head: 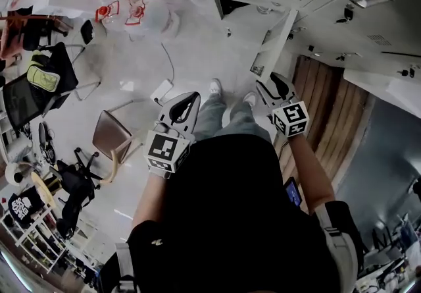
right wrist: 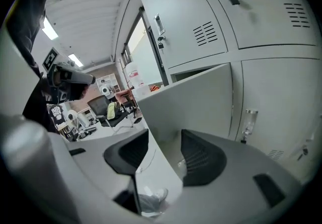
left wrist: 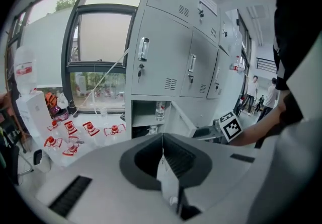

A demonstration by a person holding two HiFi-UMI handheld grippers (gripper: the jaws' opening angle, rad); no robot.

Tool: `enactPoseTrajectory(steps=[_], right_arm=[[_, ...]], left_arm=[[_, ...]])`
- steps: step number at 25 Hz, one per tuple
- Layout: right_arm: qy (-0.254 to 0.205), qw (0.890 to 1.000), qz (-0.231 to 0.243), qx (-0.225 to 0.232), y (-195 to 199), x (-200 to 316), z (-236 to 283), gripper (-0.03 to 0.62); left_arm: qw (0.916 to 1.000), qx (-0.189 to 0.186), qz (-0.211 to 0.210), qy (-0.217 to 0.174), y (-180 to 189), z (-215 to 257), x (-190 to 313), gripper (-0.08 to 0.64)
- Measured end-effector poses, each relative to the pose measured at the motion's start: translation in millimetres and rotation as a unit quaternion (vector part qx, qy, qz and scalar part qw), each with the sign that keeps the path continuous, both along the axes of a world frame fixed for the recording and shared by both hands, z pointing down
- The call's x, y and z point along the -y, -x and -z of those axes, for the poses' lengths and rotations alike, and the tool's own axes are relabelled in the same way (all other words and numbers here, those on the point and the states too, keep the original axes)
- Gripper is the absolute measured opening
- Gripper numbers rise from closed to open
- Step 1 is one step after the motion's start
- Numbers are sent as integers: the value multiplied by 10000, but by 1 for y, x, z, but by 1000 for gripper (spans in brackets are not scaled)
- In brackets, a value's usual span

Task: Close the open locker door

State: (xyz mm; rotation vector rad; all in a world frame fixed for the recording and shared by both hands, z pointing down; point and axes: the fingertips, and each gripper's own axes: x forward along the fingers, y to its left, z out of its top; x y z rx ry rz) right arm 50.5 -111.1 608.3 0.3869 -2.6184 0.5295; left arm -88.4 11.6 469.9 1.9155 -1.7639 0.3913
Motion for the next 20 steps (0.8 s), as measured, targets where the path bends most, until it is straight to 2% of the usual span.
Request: enactPoseTrajectory(steps=[11,20], right_arm=[[-72,9972,736,120,69,3,2,198],[-321,9943,996,199,116,27,-7,198]], left_arm=[[9964,40,849,-62,35,5,-29,23],[9905,43,1372,-17,57,-1,-47,23]])
